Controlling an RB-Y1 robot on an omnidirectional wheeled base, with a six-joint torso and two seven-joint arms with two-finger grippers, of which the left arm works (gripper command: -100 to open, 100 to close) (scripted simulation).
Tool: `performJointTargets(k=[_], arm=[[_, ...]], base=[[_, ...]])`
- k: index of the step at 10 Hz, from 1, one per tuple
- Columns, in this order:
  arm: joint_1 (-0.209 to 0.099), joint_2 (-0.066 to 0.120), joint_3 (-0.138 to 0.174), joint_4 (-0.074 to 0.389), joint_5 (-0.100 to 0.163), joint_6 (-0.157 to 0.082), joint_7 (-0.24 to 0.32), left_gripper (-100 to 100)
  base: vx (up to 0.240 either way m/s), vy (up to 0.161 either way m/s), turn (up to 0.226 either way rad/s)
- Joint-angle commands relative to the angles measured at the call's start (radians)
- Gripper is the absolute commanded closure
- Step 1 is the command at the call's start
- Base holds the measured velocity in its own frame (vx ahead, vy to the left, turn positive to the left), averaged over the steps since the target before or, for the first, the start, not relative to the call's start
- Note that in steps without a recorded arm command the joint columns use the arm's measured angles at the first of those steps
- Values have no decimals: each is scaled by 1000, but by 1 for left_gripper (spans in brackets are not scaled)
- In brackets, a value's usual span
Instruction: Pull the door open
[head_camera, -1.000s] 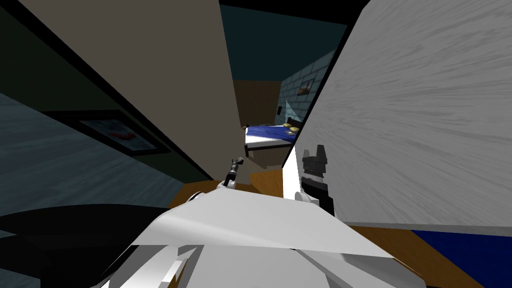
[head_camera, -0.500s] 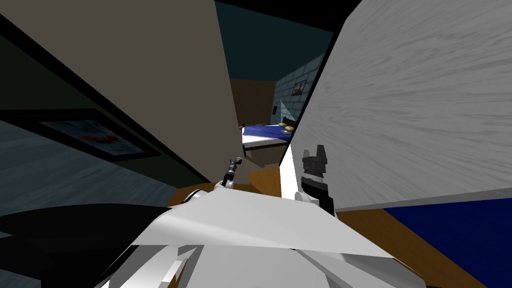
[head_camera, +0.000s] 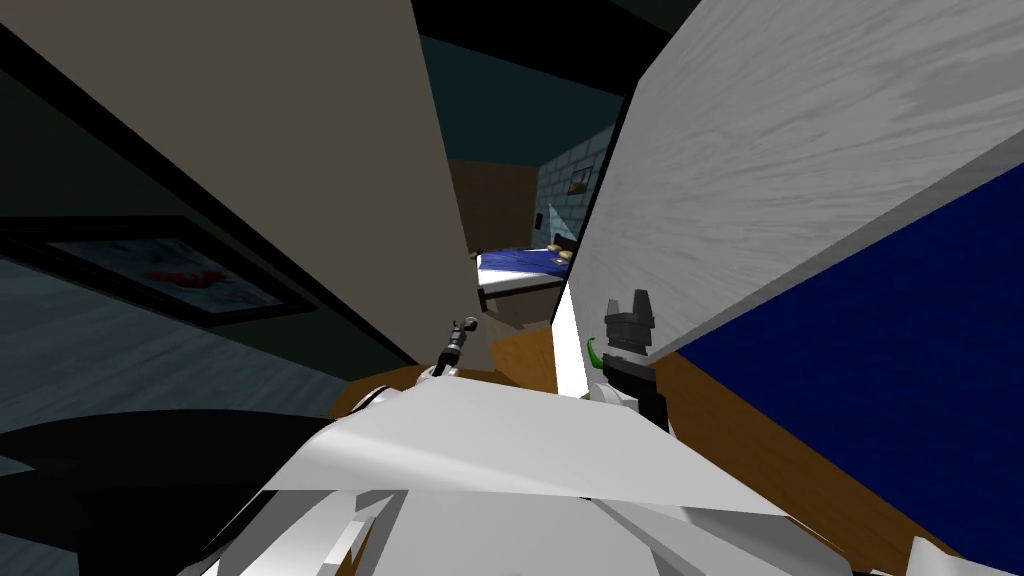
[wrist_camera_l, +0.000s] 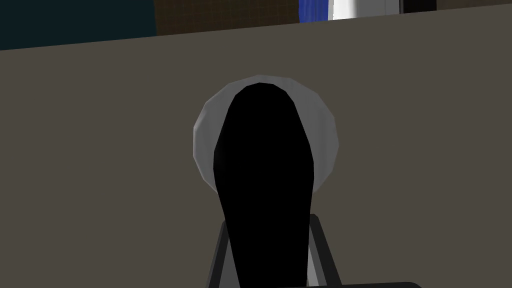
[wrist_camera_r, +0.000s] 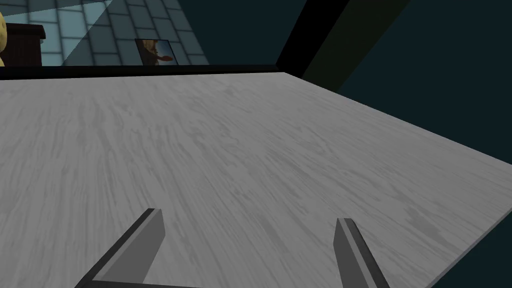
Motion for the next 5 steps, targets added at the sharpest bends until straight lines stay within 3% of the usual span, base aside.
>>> performJointTargets(k=[1,2,5], arm=[[-16,-5,-6,29,-3,-17,7,100],[2,25,-15,35,-5,-40,40,100],[25,64,-28,43,-8,-71,85,100]], base=[[-58,-10,7],[-78,-35,-205],[-97,-18,-154]])
